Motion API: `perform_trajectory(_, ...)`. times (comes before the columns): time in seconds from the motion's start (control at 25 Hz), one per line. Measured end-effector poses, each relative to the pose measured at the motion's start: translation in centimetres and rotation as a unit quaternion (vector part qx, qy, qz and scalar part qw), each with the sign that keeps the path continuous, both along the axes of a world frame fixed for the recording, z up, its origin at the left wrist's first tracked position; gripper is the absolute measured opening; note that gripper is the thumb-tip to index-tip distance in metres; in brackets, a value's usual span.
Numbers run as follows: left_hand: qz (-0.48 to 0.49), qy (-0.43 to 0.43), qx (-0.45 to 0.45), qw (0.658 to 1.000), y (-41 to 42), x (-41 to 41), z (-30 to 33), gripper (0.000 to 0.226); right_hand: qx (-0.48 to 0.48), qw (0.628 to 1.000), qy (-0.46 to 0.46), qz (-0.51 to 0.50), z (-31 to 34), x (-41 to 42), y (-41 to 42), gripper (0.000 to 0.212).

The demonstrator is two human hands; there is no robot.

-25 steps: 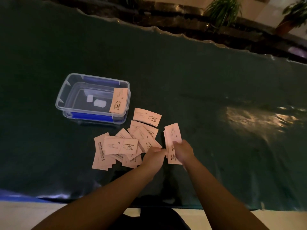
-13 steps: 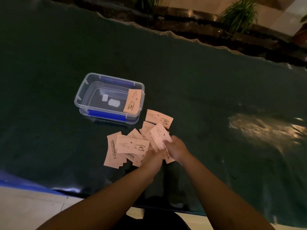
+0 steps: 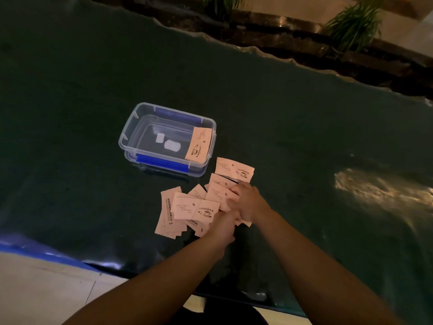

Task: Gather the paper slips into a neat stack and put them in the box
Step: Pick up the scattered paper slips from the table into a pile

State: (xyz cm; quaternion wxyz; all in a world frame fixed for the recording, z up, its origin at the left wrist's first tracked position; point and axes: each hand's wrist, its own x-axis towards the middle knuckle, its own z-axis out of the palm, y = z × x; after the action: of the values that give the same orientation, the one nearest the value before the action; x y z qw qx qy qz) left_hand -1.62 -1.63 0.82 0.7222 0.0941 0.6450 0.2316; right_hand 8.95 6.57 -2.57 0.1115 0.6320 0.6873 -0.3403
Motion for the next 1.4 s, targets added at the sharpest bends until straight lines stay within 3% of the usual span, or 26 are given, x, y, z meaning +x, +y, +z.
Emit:
perform_trajectory(0.28,-0.012,-0.008,-0.02,1.0,0.4,-0.1,-0.7,0.038,-0.015,0.999,-0.012,-0.03,-0.1,0.0,0.1,0.062)
perform_trajectory(0.64,-0.066,0.036,0.001,0.997,0.4,0.3,-1.4,0.037,-0.095,0.973,0.093,-0.187,-1.1,1.0,-1.6,0.054)
perform_trajectory(0.76,-0.066,0.034,0.059,0.996,0.1,0.3,-1.6,0.038,-0.11,0.961,0.117,-0.226,-1.3,1.6,-2.3,0.053)
perform_trajectory(0.96,-0.16,0.063,0.064,0.983,-0.8,-0.8,-1.3,0.036,-0.111,0.925,0.18,-0.316,-1.4,2.9,-3.5,0.037)
perform_trajectory(1.04,-0.144,0.066,0.035,0.987,-1.5,-2.2,-1.8,0.026,-0.104,0.908,0.195,-0.356,-1.1,3.5,-3.7,0.035)
perform_trajectory(1.12,-0.113,0.076,0.01,0.991,-1.9,-3.8,-2.4,0.031,-0.101,0.902,0.203,-0.368,-0.5,3.7,-3.6,0.035)
perform_trajectory(1.4,0.039,0.102,0.004,0.994,-3.1,-6.8,-3.4,0.032,-0.113,0.916,0.23,-0.308,0.5,2.2,-3.0,0.038)
